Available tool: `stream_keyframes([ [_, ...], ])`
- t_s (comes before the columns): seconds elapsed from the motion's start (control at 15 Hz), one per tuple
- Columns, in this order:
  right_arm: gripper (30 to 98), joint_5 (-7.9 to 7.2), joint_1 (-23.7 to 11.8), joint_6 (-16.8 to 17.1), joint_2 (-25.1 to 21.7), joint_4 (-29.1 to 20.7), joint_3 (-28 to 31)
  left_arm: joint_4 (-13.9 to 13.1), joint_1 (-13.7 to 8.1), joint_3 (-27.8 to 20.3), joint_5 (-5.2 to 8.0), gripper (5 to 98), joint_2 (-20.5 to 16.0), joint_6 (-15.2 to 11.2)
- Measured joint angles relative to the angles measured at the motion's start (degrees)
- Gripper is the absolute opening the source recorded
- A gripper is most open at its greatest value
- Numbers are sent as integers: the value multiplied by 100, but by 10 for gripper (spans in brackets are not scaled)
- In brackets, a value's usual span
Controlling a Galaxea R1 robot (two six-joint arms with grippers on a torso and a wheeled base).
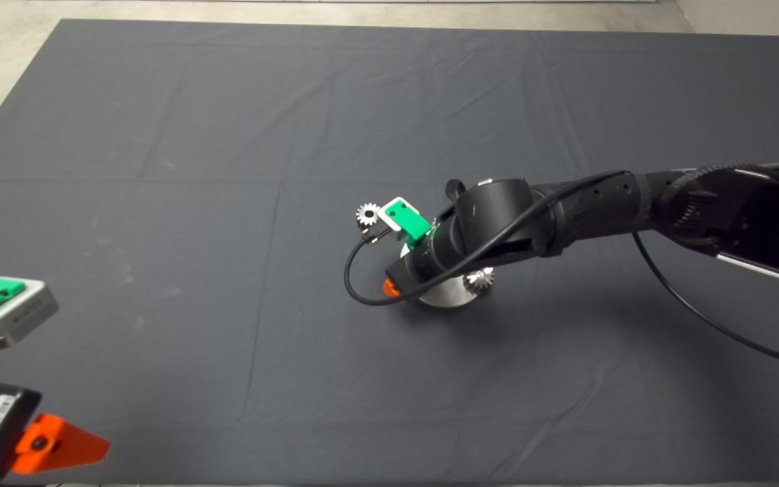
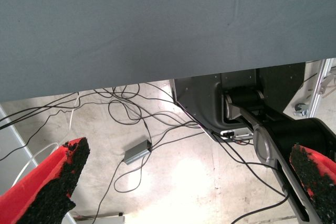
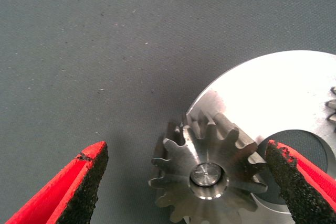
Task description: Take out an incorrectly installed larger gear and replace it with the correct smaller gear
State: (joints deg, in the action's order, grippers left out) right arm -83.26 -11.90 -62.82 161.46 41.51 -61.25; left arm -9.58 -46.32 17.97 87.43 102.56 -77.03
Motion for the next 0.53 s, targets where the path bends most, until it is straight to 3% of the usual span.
stream_keyframes([
  [0.2,753,-75,0,0,-41,7,0,0,0,0,0,983,0,0],
  [0.53,702,-76,0,-2,-37,9,0,0,0,0,0,983,4,11],
])
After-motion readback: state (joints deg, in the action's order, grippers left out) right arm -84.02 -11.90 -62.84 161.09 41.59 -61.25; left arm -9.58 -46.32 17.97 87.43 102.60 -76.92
